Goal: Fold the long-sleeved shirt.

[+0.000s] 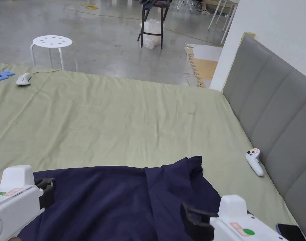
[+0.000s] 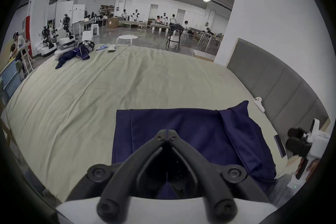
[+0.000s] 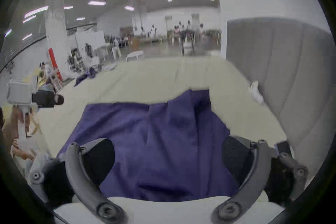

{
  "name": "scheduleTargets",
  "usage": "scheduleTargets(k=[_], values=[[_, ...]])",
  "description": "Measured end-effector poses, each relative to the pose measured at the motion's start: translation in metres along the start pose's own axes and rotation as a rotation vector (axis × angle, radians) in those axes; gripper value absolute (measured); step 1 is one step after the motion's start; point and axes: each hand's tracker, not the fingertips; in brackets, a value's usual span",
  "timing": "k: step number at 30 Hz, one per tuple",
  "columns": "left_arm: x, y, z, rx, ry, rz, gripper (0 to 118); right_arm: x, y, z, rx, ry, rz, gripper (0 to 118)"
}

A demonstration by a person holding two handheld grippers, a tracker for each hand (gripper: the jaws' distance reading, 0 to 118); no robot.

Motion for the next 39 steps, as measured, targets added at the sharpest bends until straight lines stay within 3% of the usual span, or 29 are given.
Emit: scheduleTargets(k=[2,3,4,6,7,8,10,12,15,20,21,23,24,26,27,29,31,33,37,38,39], values=[[-0.001,0.003,-0.008,0.005,0.005,0.003,4,0.011,0.008,-0.022,-0.012,-0.019,0.007,6],[-0.001,0.006,-0.012,0.005,0.007,0.001,4,0.017,0.01,-0.036,-0.033,-0.064,0.031,0],[-0.001,0.008,-0.017,0.002,0.012,0.005,4,0.022,0.015,-0.048,-0.054,-0.09,0.058,0],[-0.004,0.013,-0.027,0.004,0.01,0.013,4,0.041,0.021,-0.077,-0.083,-0.034,0.022,0],[-0.004,0.017,-0.033,0.004,0.016,0.013,4,0.05,0.025,-0.093,-0.092,-0.031,0.013,7],[-0.005,0.02,-0.039,0.003,0.028,0.013,4,0.051,0.033,-0.107,-0.107,-0.028,-0.007,34],[-0.008,0.026,-0.05,0.003,0.028,0.015,4,0.067,0.042,-0.143,-0.17,-0.026,-0.047,118],[-0.011,0.031,-0.06,0.0,0.036,0.024,4,0.095,0.045,-0.188,-0.171,-0.011,-0.056,112],[-0.014,0.036,-0.074,-0.006,0.047,0.021,4,0.123,0.051,-0.247,-0.277,-0.053,-0.016,113],[-0.023,0.036,-0.09,-0.031,0.065,0.01,4,0.113,0.055,-0.288,-0.366,0.052,-0.022,110],[-0.025,0.034,-0.093,-0.037,0.067,0.014,4,0.109,0.053,-0.296,-0.398,0.077,-0.008,106],[-0.029,0.032,-0.099,-0.051,0.074,0.02,4,0.098,0.047,-0.307,-0.478,0.085,0.055,82],[-0.031,0.03,-0.101,-0.057,0.08,0.019,4,0.092,0.049,-0.302,-0.453,0.063,0.092,80],[-0.036,0.026,-0.102,-0.066,0.083,0.027,4,0.092,0.055,-0.298,-0.43,0.101,0.059,71],[-0.037,0.025,-0.104,-0.067,0.082,0.03,4,0.091,0.057,-0.297,-0.438,0.12,0.05,60],[-0.041,0.022,-0.105,-0.075,0.087,0.044,4,0.082,0.056,-0.289,-0.389,0.165,0.129,21],[-0.044,0.021,-0.106,-0.077,0.08,0.056,4,0.077,0.057,-0.292,-0.43,0.109,0.142,19],[-0.048,0.02,-0.107,-0.082,0.083,0.07,4,0.091,0.052,-0.312,-0.471,0.125,-0.008,17],[-0.066,0.025,-0.107,-0.089,0.089,0.086,6,0.101,0.053,-0.312,-0.448,0.123,-0.011,13],[-0.073,0.029,-0.107,-0.093,0.088,0.09,14,0.101,0.055,-0.31,-0.432,0.118,0.0,13],[-0.081,0.034,-0.109,-0.103,0.076,0.094,33,0.103,0.059,-0.307,-0.407,0.101,0.01,13]])
